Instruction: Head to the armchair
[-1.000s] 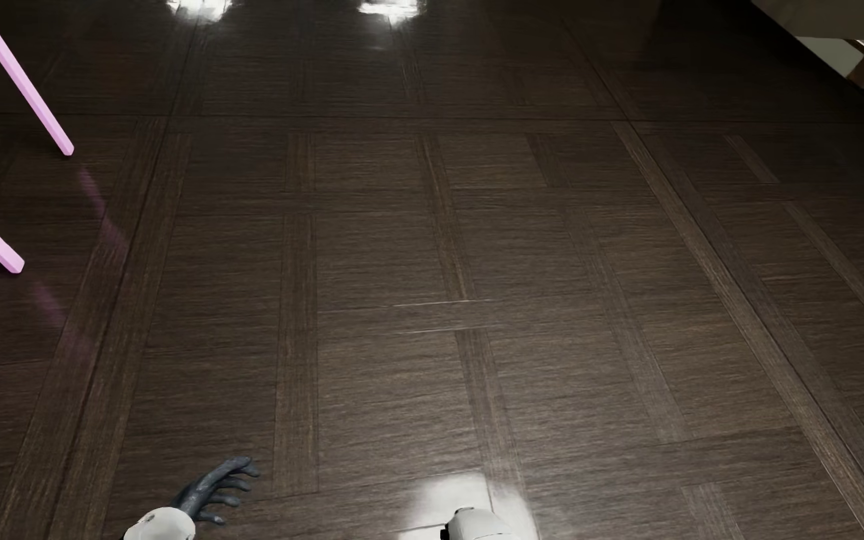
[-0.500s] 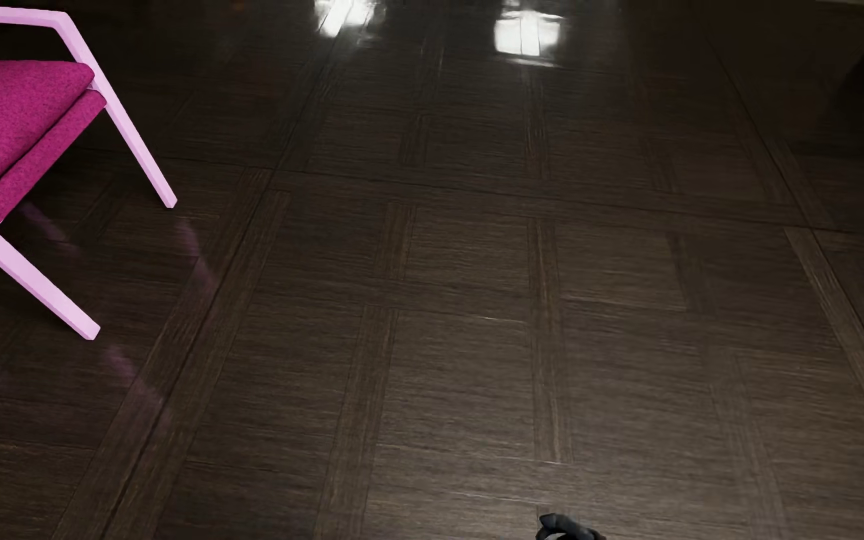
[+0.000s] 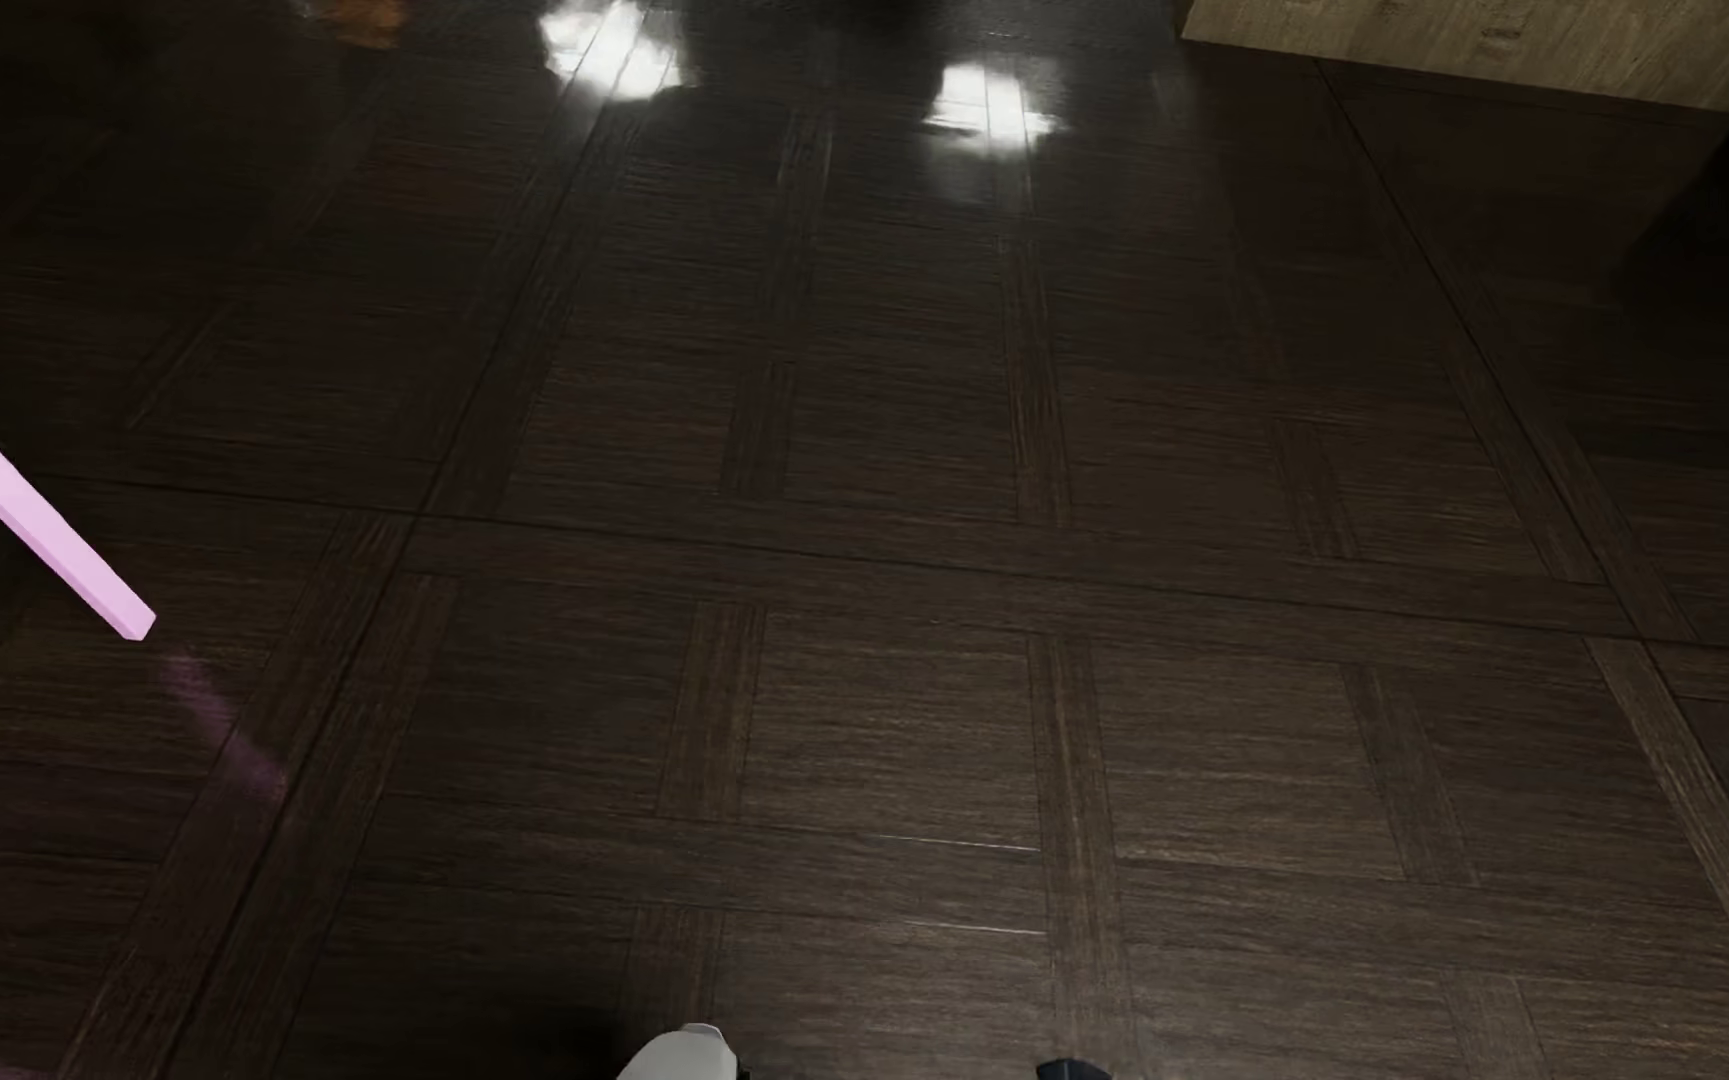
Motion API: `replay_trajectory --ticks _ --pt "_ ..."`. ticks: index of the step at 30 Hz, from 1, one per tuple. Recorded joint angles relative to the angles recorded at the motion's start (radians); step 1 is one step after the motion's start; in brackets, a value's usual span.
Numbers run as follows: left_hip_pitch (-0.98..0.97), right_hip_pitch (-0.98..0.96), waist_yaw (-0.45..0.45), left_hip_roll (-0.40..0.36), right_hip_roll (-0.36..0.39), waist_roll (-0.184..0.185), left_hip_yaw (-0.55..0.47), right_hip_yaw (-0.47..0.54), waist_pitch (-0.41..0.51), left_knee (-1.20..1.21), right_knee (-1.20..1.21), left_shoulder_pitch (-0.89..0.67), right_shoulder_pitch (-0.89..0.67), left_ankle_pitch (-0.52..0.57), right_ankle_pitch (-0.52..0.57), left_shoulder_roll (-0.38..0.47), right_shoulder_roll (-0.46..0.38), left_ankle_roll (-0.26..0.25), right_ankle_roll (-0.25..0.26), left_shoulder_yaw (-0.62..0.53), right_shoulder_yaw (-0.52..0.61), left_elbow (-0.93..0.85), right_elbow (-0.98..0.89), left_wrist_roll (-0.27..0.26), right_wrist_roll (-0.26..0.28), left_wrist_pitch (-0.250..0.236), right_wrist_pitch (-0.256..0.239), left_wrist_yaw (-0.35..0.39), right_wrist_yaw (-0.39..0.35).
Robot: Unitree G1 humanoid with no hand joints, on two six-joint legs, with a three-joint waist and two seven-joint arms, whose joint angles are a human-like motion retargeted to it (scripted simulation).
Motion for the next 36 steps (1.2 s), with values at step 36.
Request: replay_trajectory --ticks 36 --pt "-0.058 0.099 0.001 -0.044 0.020 -0.015 0.000 0.000 -0.026 -0.006 -0.137 0.110 0.028 0.025 -0.098 0.025 -0.074 0.000 0.000 -0.043 -0.220 0.015 -0.101 0.000 0.000 0.000 0.000 0.000 0.000"
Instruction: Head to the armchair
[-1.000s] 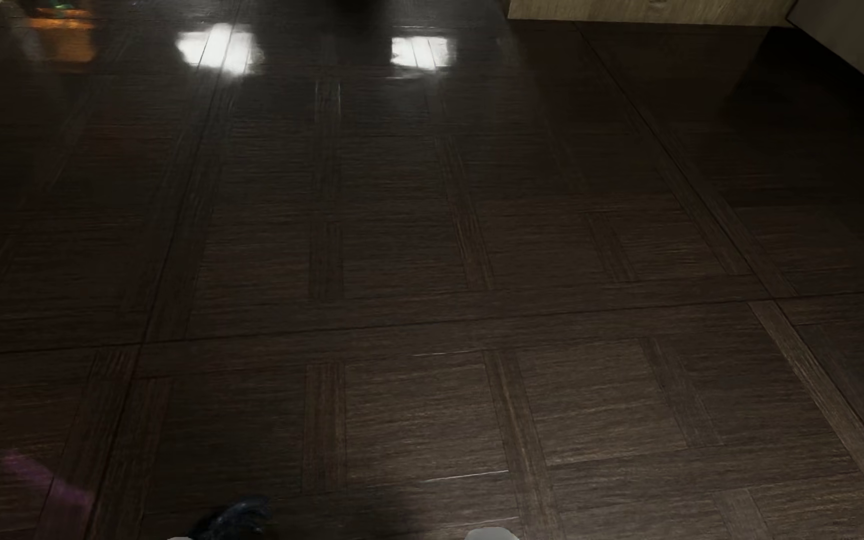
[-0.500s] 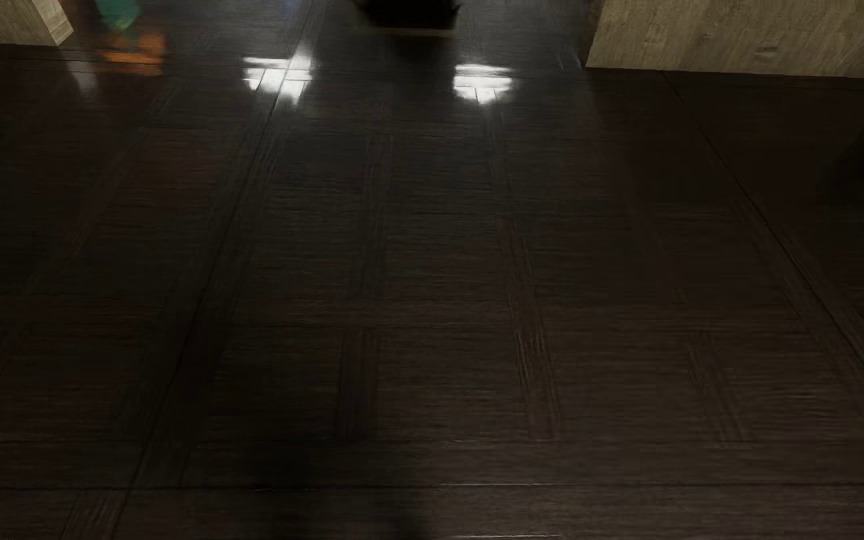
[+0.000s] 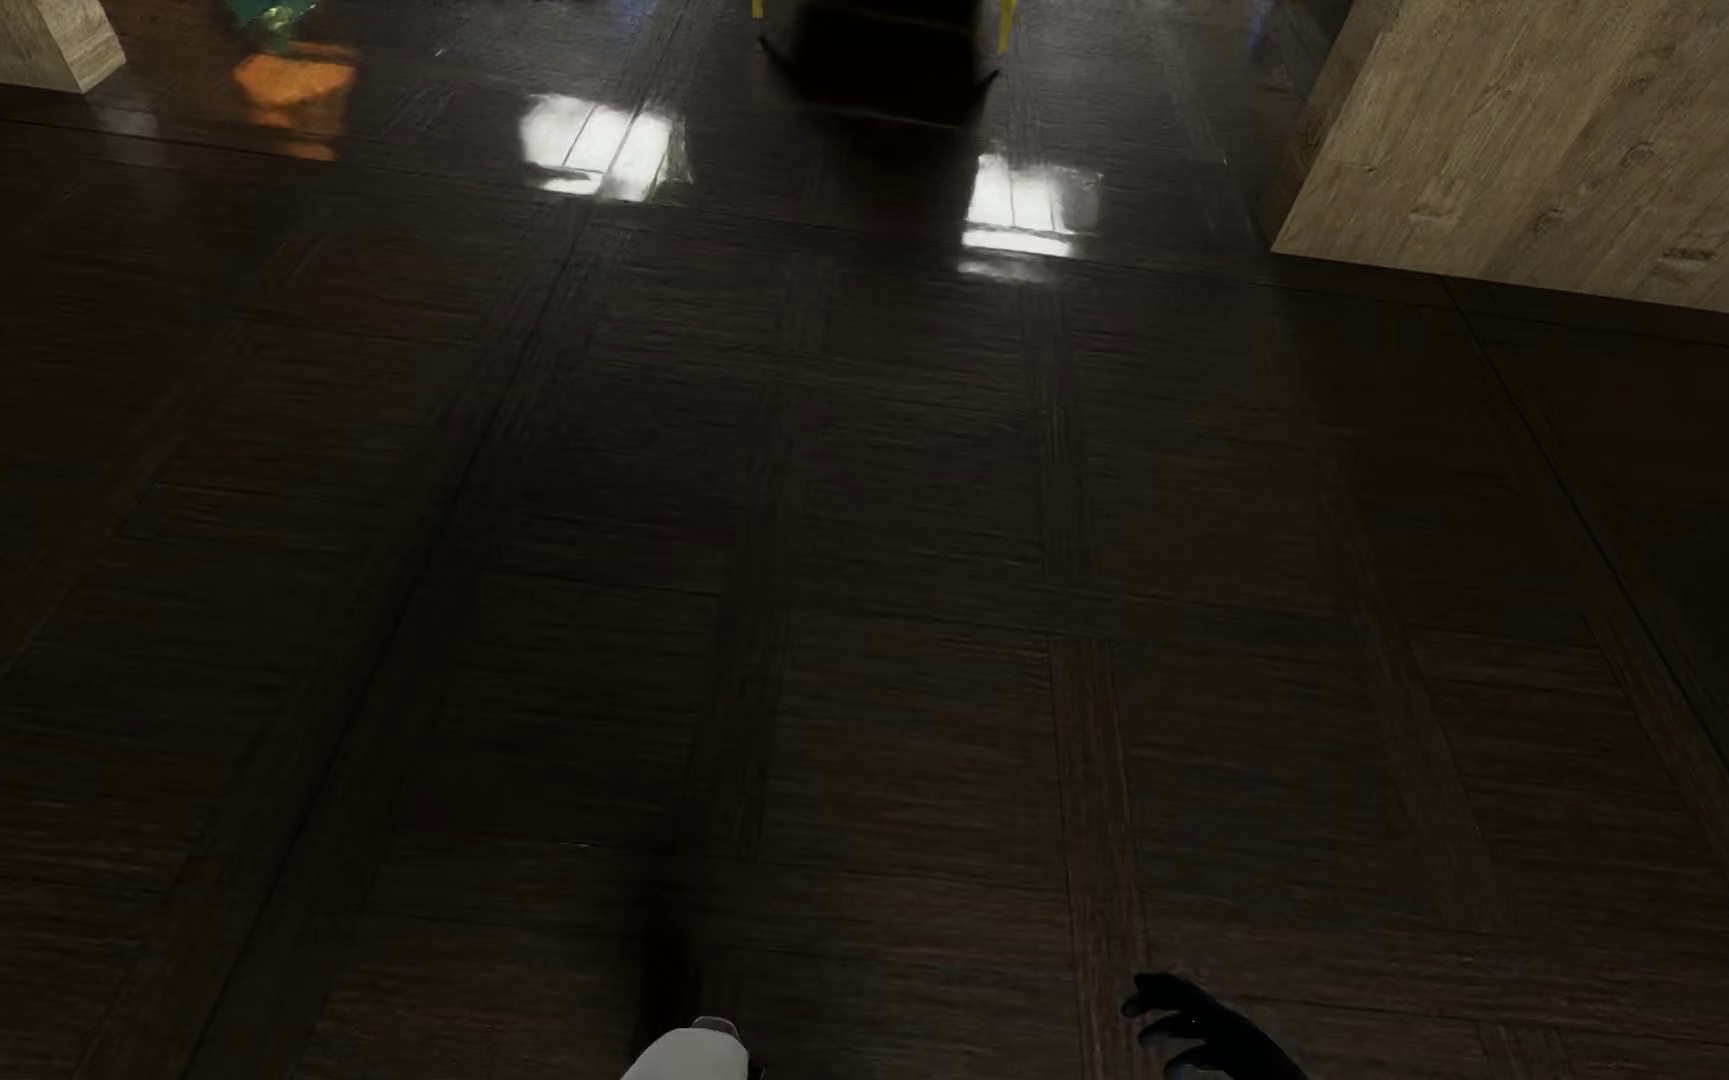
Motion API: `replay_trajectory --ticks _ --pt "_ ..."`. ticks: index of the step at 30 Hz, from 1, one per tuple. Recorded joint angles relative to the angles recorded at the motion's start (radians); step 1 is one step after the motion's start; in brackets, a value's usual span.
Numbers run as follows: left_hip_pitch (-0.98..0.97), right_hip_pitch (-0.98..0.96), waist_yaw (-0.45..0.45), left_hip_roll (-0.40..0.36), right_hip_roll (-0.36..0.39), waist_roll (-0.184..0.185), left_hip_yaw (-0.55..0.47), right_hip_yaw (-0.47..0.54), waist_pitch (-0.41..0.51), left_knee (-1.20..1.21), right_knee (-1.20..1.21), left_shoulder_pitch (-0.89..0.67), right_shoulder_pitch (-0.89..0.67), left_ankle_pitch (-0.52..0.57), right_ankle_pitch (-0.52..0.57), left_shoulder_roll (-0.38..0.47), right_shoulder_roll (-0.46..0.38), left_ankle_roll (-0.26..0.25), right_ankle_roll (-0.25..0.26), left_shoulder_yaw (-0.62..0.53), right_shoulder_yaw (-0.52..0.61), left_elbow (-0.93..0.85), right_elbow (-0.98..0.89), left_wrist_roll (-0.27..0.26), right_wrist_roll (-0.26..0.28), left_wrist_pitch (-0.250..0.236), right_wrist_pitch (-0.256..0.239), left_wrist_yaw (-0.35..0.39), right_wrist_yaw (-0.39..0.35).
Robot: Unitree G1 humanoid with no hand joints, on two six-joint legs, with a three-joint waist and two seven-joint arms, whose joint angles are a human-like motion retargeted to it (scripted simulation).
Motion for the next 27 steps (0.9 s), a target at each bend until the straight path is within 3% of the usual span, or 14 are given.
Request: replay_trajectory --ticks 2,5,10,12,13,14,15,16,17,18,19,22,23,27 --pt "0.130 -0.216 -0.049 -0.027 -0.006 0.000 0.000 0.000 0.023 0.010 0.429 -0.035 0.051 -0.103 0.150 0.001 0.029 0.000 0.000 0.059 0.119 -0.066 0.067 0.000 0.000 0.000 0.000 0.000 0.000" --pt "0.341 -0.470 -0.204 -0.041 0.029 0.029 0.000 0.000 0.043 -0.077 0.654 -0.099 0.165 -0.150 0.114 0.030 0.057 0.000 0.000 0.160 0.210 -0.200 0.057 0.000 0.000 0.000 0.000 0.000 0.000" --pt "0.626 -0.632 -0.372 -0.011 0.033 0.051 0.000 0.000 0.054 -0.158 -0.068 -0.232 0.336 -0.231 0.238 0.084 0.070 0.000 0.000 0.294 0.266 -0.359 0.007 0.000 0.000 0.000 0.000 0.000 0.000" --pt "0.730 -0.597 -0.375 -0.021 0.027 0.037 0.000 0.000 0.044 -0.179 -0.243 -0.274 0.336 -0.270 -0.167 0.085 0.084 0.000 0.000 0.326 0.300 -0.371 0.047 0.000 0.000 0.000 0.000 0.000 0.000" --pt "0.777 -0.576 -0.378 -0.018 0.024 0.032 0.000 0.000 0.041 -0.184 -0.509 -0.283 0.327 -0.276 -0.192 0.081 0.087 0.000 0.000 0.338 0.315 -0.372 0.064 0.000 0.000 0.000 0.000 0.000 0.000" --pt "0.804 -0.572 -0.389 -0.008 0.021 0.032 0.000 0.000 0.039 -0.176 -0.565 -0.284 0.316 -0.271 -0.176 0.075 0.087 0.000 0.000 0.338 0.322 -0.370 0.074 0.000 0.000 0.000 0.000 0.000 0.000" --pt "0.795 -0.621 -0.390 0.009 0.033 0.040 0.000 0.000 0.030 -0.141 -0.305 -0.280 0.299 -0.247 -0.193 0.068 0.082 0.000 0.000 0.335 0.320 -0.371 0.070 0.000 0.000 0.000 0.000 0.000 0.000" --pt "0.775 -0.653 -0.397 0.034 0.053 0.054 0.000 0.000 0.025 -0.093 -0.317 -0.264 0.278 -0.189 -0.055 0.059 0.076 0.000 0.000 0.324 0.313 -0.366 0.064 0.000 0.000 0.000 0.000 0.000 0.000" --pt "0.742 -0.680 -0.375 0.058 0.083 0.081 0.000 0.000 0.033 0.001 -0.267 -0.244 0.245 -0.097 0.130 0.035 0.073 0.000 0.000 0.312 0.299 -0.334 0.072 0.000 0.000 0.000 0.000 0.000 0.000" --pt "0.669 -0.689 -0.353 0.082 0.096 0.097 0.000 0.000 0.036 0.145 -0.211 -0.237 0.177 0.002 0.178 0.013 0.077 0.000 0.000 0.272 0.284 -0.254 0.132 0.000 0.000 0.000 0.000 0.000 0.000" --pt "0.584 -0.644 -0.345 0.111 0.120 0.110 0.000 0.000 0.043 0.326 -0.183 -0.212 0.125 0.055 0.139 -0.002 0.066 0.000 0.000 0.210 0.274 -0.185 0.144 0.000 0.000 0.000 0.000 0.000 0.000" --pt "0.351 -0.467 -0.236 0.127 0.153 0.101 0.000 0.000 0.054 0.731 -0.197 -0.155 0.008 -0.174 -0.019 -0.027 0.033 0.000 0.000 0.102 0.138 -0.077 0.094 0.000 0.000 0.000 0.000 0.000 0.000" --pt "0.284 -0.399 -0.182 0.121 0.153 0.091 0.000 0.000 0.051 0.787 -0.214 -0.116 -0.020 -0.192 -0.082 -0.024 0.016 0.000 0.000 0.109 0.091 -0.076 0.069 0.000 0.000 0.000 0.000 0.000 0.000" --pt "0.092 -0.160 -0.066 0.104 0.146 0.069 0.000 0.000 0.039 0.510 -0.274 0.026 -0.086 -0.145 -0.303 0.002 -0.072 0.000 0.000 0.137 -0.038 -0.095 -0.139 0.000 0.000 0.000 0.000 0.000 0.000"
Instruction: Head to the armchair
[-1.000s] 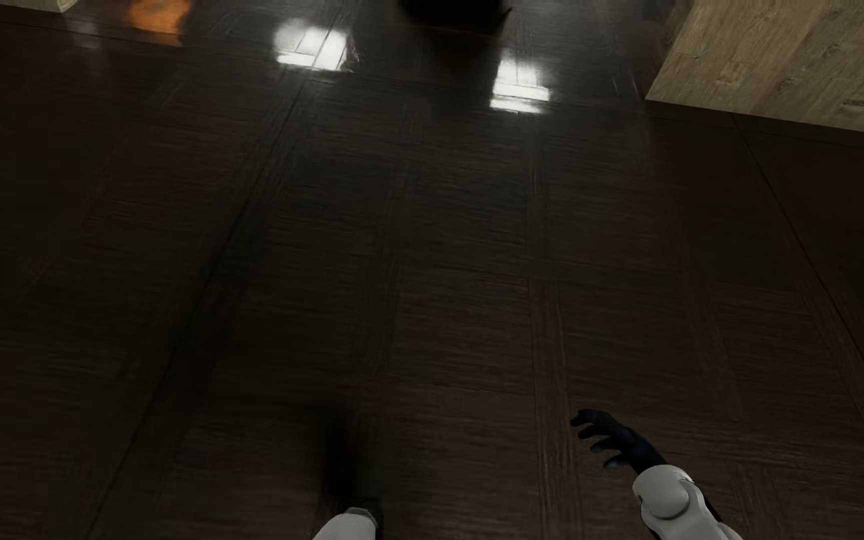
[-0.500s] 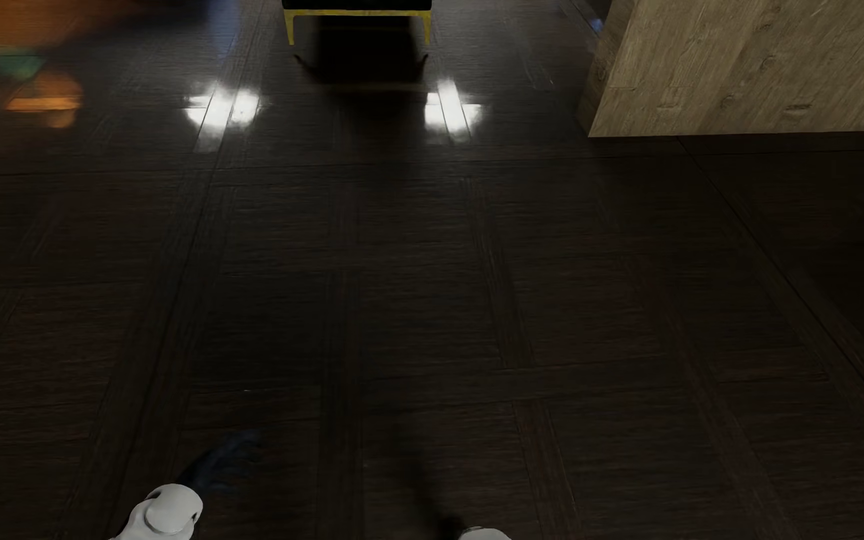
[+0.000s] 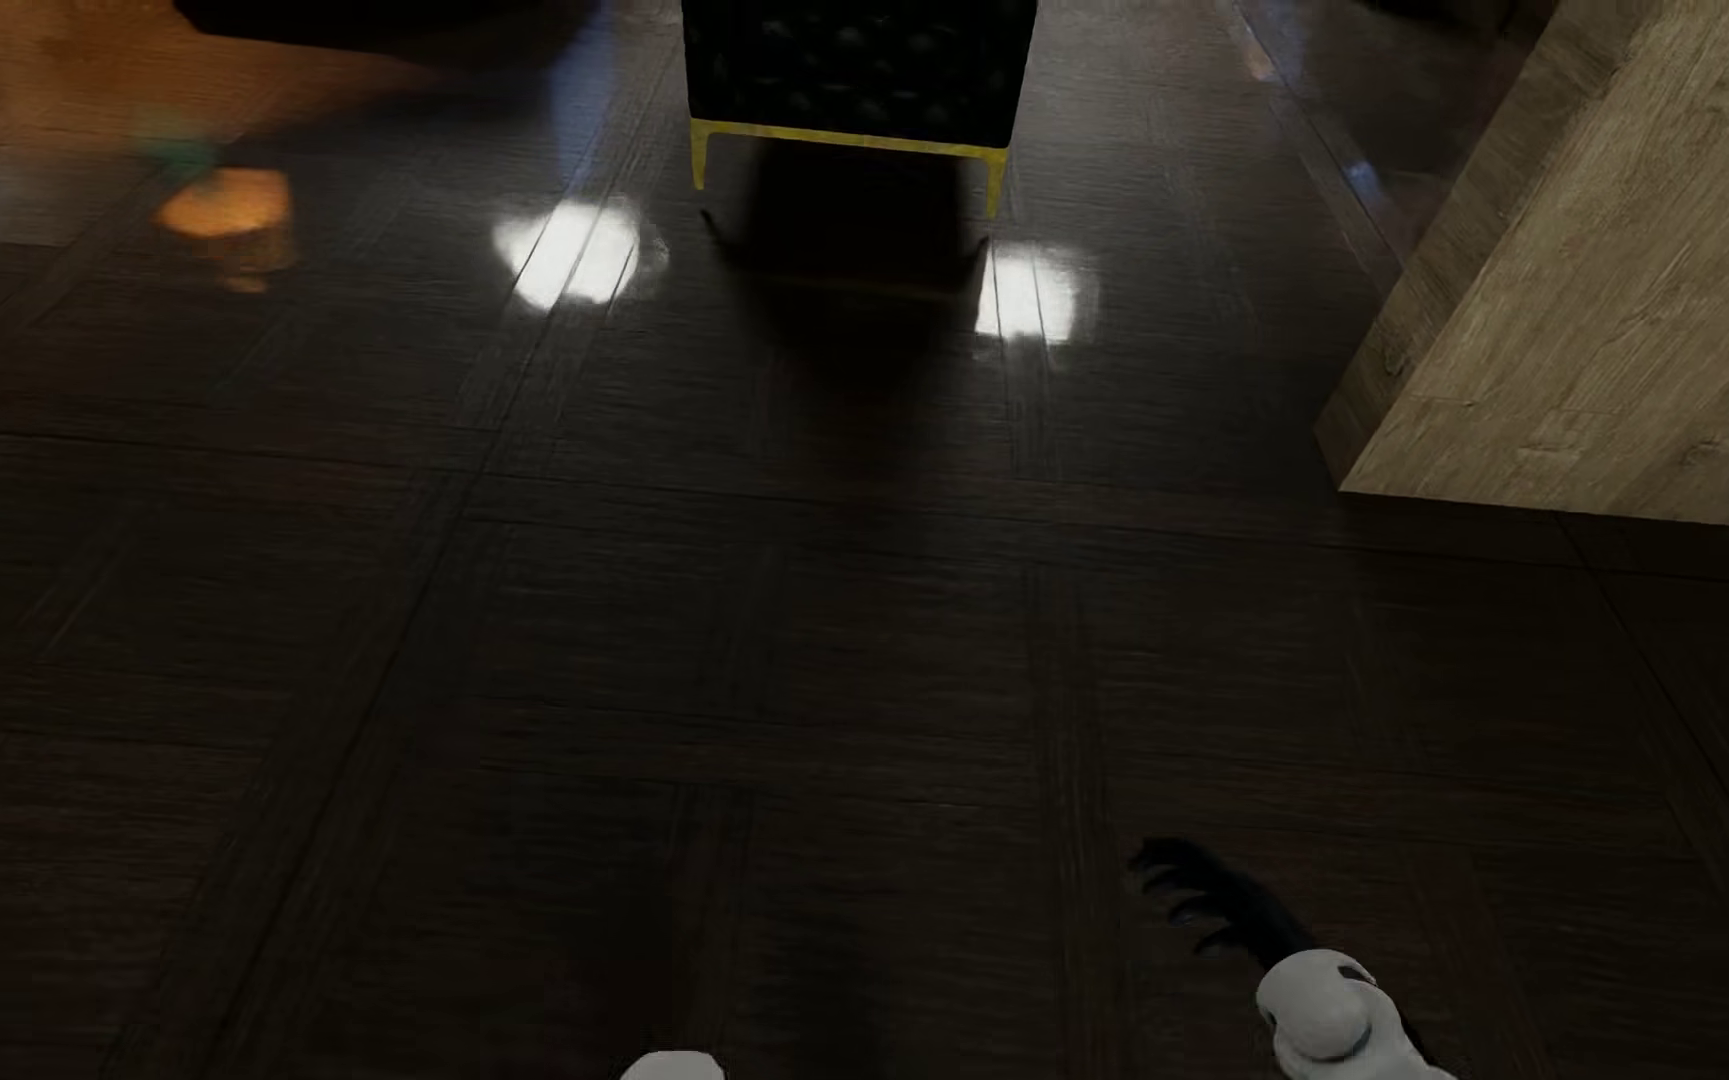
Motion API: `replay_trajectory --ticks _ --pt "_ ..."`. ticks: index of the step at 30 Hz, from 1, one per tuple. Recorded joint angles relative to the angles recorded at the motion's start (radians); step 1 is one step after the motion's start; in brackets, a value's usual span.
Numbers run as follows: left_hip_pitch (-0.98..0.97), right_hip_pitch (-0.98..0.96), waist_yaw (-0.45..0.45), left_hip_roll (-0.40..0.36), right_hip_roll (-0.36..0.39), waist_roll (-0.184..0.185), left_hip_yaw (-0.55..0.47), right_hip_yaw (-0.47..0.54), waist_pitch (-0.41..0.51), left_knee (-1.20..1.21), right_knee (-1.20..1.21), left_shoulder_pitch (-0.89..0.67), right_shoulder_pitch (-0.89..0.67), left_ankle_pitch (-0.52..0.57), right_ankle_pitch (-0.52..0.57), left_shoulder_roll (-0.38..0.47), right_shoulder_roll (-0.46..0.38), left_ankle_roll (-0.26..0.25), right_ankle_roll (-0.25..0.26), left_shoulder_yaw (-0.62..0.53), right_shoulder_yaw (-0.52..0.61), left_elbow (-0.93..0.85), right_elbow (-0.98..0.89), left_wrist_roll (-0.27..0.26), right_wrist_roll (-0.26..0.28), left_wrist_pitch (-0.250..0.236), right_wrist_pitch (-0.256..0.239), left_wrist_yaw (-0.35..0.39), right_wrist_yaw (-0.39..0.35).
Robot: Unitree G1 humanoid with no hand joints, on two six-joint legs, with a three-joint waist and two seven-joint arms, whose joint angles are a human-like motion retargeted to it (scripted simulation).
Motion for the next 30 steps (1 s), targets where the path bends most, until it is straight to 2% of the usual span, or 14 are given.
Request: replay_trajectory --ticks 5,6,7,8,9,11,13,15,18,21,22,25,26,30 --pt "-0.042 0.125 -0.001 0.014 -0.015 -0.003 0.000 0.000 -0.044 -0.682 -0.007 0.017 -0.052 0.089 -0.130 0.009 -0.012 0.000 0.000 -0.083 -0.006 0.071 -0.077 0.000 0.000 0.000 0.000 0.000 0.000" --pt "-0.034 0.135 -0.001 0.026 -0.025 -0.003 0.000 0.000 -0.056 -1.009 -0.009 0.009 -0.046 0.158 -0.127 0.005 0.001 0.000 0.000 -0.094 0.010 0.085 -0.056 0.000 0.000 0.000 0.000 0.000 0.000" --pt "-0.019 0.152 0.004 0.033 -0.040 -0.005 0.000 0.000 -0.059 -1.104 -0.009 0.001 -0.033 0.211 -0.118 0.002 0.019 0.000 0.000 -0.096 0.029 0.090 -0.024 0.000 0.000 0.000 0.000 0.000 0.000" --pt "-0.044 0.178 0.000 0.042 -0.050 0.002 0.000 0.000 -0.062 -0.808 -0.005 -0.008 -0.005 0.167 -0.109 -0.001 0.037 0.000 0.000 -0.096 0.055 0.084 0.014 0.000 0.000 0.000 0.000 0.000 0.000" --pt "-0.059 0.185 0.007 0.045 -0.068 0.010 0.000 0.000 -0.072 -0.771 0.015 -0.016 0.028 0.137 -0.086 -0.005 0.055 0.000 0.000 -0.088 0.081 0.076 0.065 0.000 0.000 0.000 0.000 0.000 0.000" --pt "-0.092 0.190 -0.025 0.035 -0.122 -0.020 0.000 0.000 -0.060 -0.600 0.111 -0.058 0.099 0.223 0.050 -0.021 0.120 0.000 0.000 -0.067 0.120 0.086 0.241 0.000 0.000 0.000 0.000 0.000 0.000" --pt "-0.050 0.059 -0.045 0.012 -0.172 -0.037 0.000 0.000 -0.053 -0.523 0.374 -0.113 0.182 0.140 0.211 -0.010 0.181 0.000 0.000 -0.019 0.171 0.072 0.404 0.000 0.000 0.000 0.000 0.000 0.000" --pt "0.039 -0.096 -0.090 0.001 -0.160 -0.039 0.000 0.000 -0.047 -0.541 0.636 -0.129 0.256 0.081 0.294 0.026 0.177 0.000 0.000 0.093 0.300 -0.014 0.356 0.000 0.000 0.000 0.000 0.000 0.000" --pt "0.168 -0.217 -0.220 -0.016 -0.148 -0.026 0.000 0.000 -0.035 -0.615 0.571 -0.165 0.365 0.057 0.414 0.096 0.126 0.000 0.000 0.198 0.365 -0.096 0.157 0.000 0.000 0.000 0.000 0.000 0.000" --pt "0.298 -0.207 -0.254 -0.037 -0.140 -0.036 0.000 0.000 -0.009 -0.653 0.212 -0.217 0.441 0.035 0.360 0.168 0.114 0.000 0.000 0.241 0.345 -0.177 0.013 0.000 0.000 0.000 0.000 0.000 0.000" --pt "0.259 -0.228 -0.279 -0.025 -0.112 -0.019 0.000 0.000 -0.021 -0.635 0.105 -0.250 0.429 0.029 0.329 0.177 0.119 0.000 0.000 0.257 0.343 -0.165 0.020 0.000 0.000 0.000 0.000 0.000 0.000" --pt "0.325 -0.211 -0.281 -0.059 -0.110 -0.029 0.000 0.000 -0.011 -0.666 -0.038 -0.337 0.384 -0.006 0.085 0.169 0.146 0.000 0.000 0.279 0.332 -0.116 0.048 0.000 0.000 0.000 0.000 0.000 0.000" --pt "0.317 -0.219 -0.271 -0.056 -0.109 -0.032 0.000 0.000 -0.007 -0.637 -0.043 -0.355 0.362 -0.017 0.064 0.162 0.142 0.000 0.000 0.273 0.341 -0.123 0.050 0.000 0.000 0.000 0.000 0.000 0.000" --pt "0.369 -0.248 -0.233 -0.069 -0.123 -0.054 0.000 0.000 -0.006 -0.650 -0.026 -0.348 0.285 -0.029 0.218 0.133 0.095 0.000 0.000 0.183 0.357 -0.196 0.049 0.000 0.000 0.000 0.000 0.000 0.000"
